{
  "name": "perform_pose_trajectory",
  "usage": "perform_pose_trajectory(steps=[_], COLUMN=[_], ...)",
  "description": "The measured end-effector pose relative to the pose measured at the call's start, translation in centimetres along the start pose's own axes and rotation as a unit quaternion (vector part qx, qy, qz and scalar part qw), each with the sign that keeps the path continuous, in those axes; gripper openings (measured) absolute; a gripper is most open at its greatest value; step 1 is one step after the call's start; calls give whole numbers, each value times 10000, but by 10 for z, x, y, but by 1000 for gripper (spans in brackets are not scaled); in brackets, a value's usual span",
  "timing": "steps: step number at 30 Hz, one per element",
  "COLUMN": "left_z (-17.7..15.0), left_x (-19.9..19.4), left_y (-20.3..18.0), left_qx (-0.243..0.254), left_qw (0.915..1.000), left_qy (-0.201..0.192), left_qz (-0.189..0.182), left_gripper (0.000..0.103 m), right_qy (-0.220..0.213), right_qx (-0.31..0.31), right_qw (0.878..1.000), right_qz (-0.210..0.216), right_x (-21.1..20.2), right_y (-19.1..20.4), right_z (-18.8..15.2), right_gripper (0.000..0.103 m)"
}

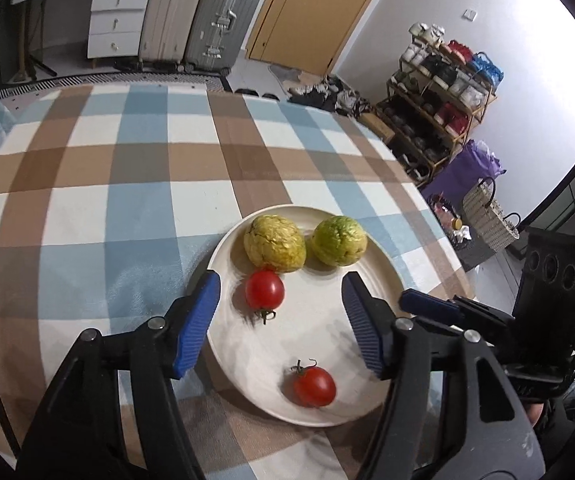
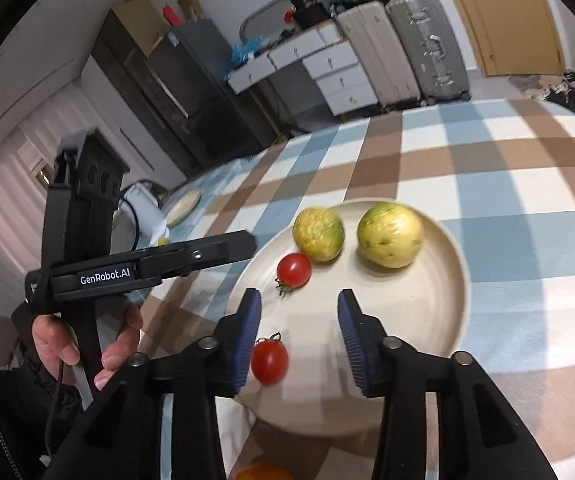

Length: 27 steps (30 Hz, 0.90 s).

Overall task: Organize fruits
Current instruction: 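Place both tomatoes on the cream plate and open both grippers, then move the right gripper to the brown round fruit and close on it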

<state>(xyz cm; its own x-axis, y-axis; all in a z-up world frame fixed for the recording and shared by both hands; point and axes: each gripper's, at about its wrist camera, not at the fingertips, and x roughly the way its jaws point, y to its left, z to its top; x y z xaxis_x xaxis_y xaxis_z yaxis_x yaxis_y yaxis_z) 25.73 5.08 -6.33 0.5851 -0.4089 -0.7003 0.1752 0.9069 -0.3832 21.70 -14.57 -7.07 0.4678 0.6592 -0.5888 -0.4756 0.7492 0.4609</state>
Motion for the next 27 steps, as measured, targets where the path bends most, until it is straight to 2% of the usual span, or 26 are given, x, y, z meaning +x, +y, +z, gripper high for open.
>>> perform_pose_trajectory(steps=[3, 7, 9, 13, 16, 19, 24, 26, 27], left_z=[-5, -18, -26, -41, -55, -68, -89, -96, -101], left_x=[-19, -49, -63, -85, -103, -117, -139, -146, -151], left_y=[-8, -20, -26, -37, -46, -55, -70, -73, -75], left_qx=[74, 166, 183, 237, 297, 337, 440, 435, 421], left_qw=[9998, 9987, 9981, 9971, 9957, 9947, 9932, 9920, 9909], left_qy=[-143, -407, -511, -621, -747, -831, -942, -1044, -1130], left_qz=[88, 248, 289, 364, 455, 509, 527, 563, 596], left_gripper=[64, 77, 80, 81, 84, 87, 92, 102, 102], right_qy=[-172, -344, -410, -584, -696, -733, -811, -824, -840], right_qx=[-11, 4, -4, -45, -72, -80, -77, -72, -87], right_qw=[9998, 9993, 9991, 9982, 9974, 9971, 9965, 9963, 9962], right_qz=[-91, -126, -145, -158, -156, -180, -205, -212, -222], right_x=[-20, -40, -50, -68, -80, -90, -107, -111, -115], right_y=[3, 10, 16, 27, 35, 42, 53, 56, 59], right_z=[-3, -7, -11, -19, -26, -35, -50, -54, -57], right_gripper=[51, 52, 52, 69, 72, 83, 88, 92, 93])
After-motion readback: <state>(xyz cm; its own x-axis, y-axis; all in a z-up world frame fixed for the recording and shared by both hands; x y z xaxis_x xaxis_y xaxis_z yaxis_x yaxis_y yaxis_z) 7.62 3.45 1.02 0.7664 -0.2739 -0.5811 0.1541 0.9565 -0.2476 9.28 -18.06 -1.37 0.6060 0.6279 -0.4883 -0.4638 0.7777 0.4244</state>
